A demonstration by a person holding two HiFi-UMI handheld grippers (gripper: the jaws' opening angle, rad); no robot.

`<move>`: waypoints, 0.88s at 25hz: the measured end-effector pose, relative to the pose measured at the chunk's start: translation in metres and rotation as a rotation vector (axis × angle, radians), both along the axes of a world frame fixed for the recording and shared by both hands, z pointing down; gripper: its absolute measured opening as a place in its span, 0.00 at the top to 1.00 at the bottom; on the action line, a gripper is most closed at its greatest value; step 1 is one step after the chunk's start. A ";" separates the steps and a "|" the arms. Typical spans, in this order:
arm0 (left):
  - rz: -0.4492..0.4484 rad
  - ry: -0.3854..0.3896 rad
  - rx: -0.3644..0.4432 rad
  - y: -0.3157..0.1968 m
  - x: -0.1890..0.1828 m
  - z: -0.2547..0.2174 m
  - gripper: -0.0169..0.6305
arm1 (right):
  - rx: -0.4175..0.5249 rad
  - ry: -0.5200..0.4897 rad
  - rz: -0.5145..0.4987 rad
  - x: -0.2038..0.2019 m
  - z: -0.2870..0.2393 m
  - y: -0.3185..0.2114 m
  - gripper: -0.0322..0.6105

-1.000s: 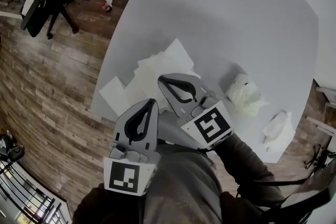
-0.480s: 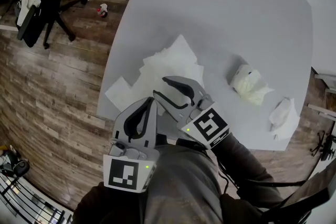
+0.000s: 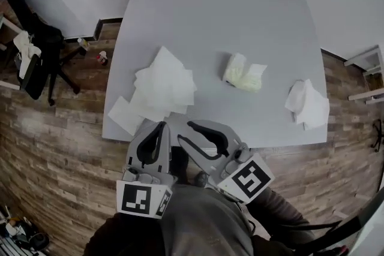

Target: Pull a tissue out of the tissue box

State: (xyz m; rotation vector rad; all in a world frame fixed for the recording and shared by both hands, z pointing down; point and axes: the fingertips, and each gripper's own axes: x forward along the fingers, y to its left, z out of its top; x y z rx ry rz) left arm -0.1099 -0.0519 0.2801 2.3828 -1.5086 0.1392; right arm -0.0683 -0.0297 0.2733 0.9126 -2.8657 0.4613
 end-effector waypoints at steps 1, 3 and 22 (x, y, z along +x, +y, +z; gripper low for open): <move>0.020 -0.013 0.024 0.012 0.014 -0.007 0.98 | 0.011 -0.003 0.042 0.019 -0.007 0.015 0.76; 0.064 -0.042 0.078 0.033 0.050 -0.028 0.98 | 0.050 -0.004 0.132 0.061 -0.024 0.042 0.76; 0.413 -0.031 0.152 0.189 0.184 -0.103 0.98 | 0.077 -0.066 0.499 0.155 -0.094 0.194 0.93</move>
